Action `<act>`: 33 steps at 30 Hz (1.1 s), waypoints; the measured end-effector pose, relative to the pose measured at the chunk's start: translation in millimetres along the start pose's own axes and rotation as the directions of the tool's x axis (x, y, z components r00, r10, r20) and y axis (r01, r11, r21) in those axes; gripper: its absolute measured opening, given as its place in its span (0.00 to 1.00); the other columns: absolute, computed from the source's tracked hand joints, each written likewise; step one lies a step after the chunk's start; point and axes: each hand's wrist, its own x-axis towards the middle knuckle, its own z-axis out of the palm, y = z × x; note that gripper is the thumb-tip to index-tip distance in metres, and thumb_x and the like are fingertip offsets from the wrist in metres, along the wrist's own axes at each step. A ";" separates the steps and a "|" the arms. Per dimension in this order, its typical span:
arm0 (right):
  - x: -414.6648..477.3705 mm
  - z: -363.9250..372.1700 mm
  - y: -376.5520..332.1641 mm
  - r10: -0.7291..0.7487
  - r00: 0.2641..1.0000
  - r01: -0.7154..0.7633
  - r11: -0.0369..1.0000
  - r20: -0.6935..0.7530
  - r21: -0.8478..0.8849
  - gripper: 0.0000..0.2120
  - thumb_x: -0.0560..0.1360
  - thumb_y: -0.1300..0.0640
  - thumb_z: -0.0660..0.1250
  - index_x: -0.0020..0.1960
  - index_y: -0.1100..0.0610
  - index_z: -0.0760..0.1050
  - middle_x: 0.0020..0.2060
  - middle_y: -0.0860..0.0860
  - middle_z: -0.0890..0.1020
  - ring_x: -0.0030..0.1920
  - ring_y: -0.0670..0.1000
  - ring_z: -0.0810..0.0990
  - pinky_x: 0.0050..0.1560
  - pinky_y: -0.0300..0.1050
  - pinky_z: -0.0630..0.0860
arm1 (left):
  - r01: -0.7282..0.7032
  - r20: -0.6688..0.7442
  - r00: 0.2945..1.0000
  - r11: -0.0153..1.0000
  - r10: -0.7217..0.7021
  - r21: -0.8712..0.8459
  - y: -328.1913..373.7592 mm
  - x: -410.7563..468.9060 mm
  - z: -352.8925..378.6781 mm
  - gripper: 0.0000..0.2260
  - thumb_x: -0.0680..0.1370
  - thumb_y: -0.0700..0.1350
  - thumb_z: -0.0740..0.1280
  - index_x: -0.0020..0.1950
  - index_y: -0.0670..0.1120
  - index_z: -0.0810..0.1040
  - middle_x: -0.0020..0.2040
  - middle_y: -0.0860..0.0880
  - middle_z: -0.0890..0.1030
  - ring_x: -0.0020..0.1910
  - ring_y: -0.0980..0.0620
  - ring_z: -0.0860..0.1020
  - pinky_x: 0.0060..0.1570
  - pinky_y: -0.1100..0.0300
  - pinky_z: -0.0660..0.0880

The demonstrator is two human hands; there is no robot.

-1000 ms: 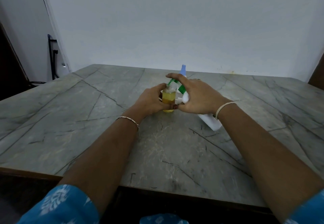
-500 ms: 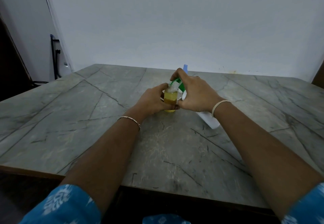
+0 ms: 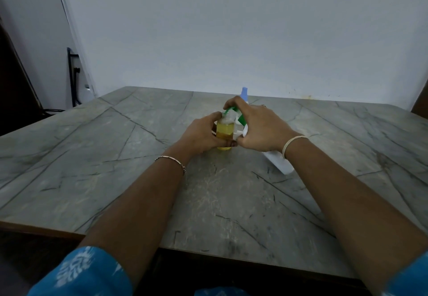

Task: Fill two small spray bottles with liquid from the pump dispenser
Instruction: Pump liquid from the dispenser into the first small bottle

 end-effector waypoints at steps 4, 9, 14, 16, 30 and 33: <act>2.8 3.1 -3.3 0.007 0.998 -0.010 0.999 -0.059 -0.051 0.29 0.65 0.54 0.70 0.62 0.47 0.63 0.39 0.52 0.76 0.39 0.54 0.74 0.42 0.52 0.77 | -0.002 -0.004 1.000 1.000 0.002 0.000 0.1 -0.3 0.0 0.34 0.64 0.53 0.79 0.67 0.48 0.71 0.55 0.47 0.82 0.50 0.49 0.81 0.56 0.52 0.77; 3.3 4.4 -0.2 0.009 0.998 -0.012 0.999 -0.065 -0.043 0.29 0.65 0.53 0.70 0.63 0.47 0.63 0.42 0.52 0.78 0.40 0.54 0.75 0.40 0.48 0.75 | -0.006 0.004 1.000 1.000 0.006 0.011 1.2 -0.8 -0.3 0.34 0.65 0.53 0.79 0.67 0.48 0.71 0.56 0.47 0.82 0.51 0.48 0.81 0.55 0.53 0.77; 1.2 3.5 1.5 0.001 0.999 -0.002 1.000 -0.040 -0.022 0.31 0.66 0.52 0.71 0.66 0.46 0.63 0.42 0.52 0.78 0.40 0.53 0.75 0.40 0.45 0.73 | -0.005 -0.001 1.000 1.000 0.005 -0.009 3.2 -2.2 -0.9 0.30 0.65 0.53 0.79 0.63 0.47 0.73 0.54 0.48 0.82 0.49 0.49 0.81 0.51 0.56 0.75; 0.5 2.6 1.4 0.000 0.999 0.000 1.000 -0.038 -0.015 0.31 0.66 0.52 0.71 0.66 0.45 0.63 0.42 0.53 0.78 0.40 0.53 0.75 0.41 0.47 0.75 | -0.003 0.003 1.000 1.000 0.003 -0.005 3.2 -2.1 -0.6 0.30 0.65 0.53 0.79 0.62 0.48 0.73 0.53 0.47 0.82 0.49 0.49 0.81 0.50 0.56 0.75; 2.1 5.8 1.8 0.004 0.998 -0.005 1.000 -0.061 -0.011 0.31 0.65 0.51 0.71 0.65 0.45 0.63 0.45 0.52 0.79 0.42 0.53 0.76 0.42 0.47 0.76 | 0.012 0.003 1.000 1.000 -0.012 0.003 2.7 -1.9 -1.0 0.32 0.64 0.53 0.79 0.65 0.48 0.72 0.55 0.47 0.82 0.50 0.48 0.81 0.55 0.50 0.77; 0.5 5.3 2.1 -0.001 0.998 0.000 1.000 -0.065 -0.009 0.32 0.66 0.50 0.71 0.67 0.44 0.63 0.45 0.52 0.79 0.43 0.53 0.76 0.42 0.47 0.76 | 0.013 0.007 1.000 1.000 -0.013 0.006 3.9 -2.1 -1.7 0.33 0.65 0.54 0.79 0.65 0.48 0.72 0.56 0.47 0.81 0.51 0.48 0.81 0.56 0.51 0.77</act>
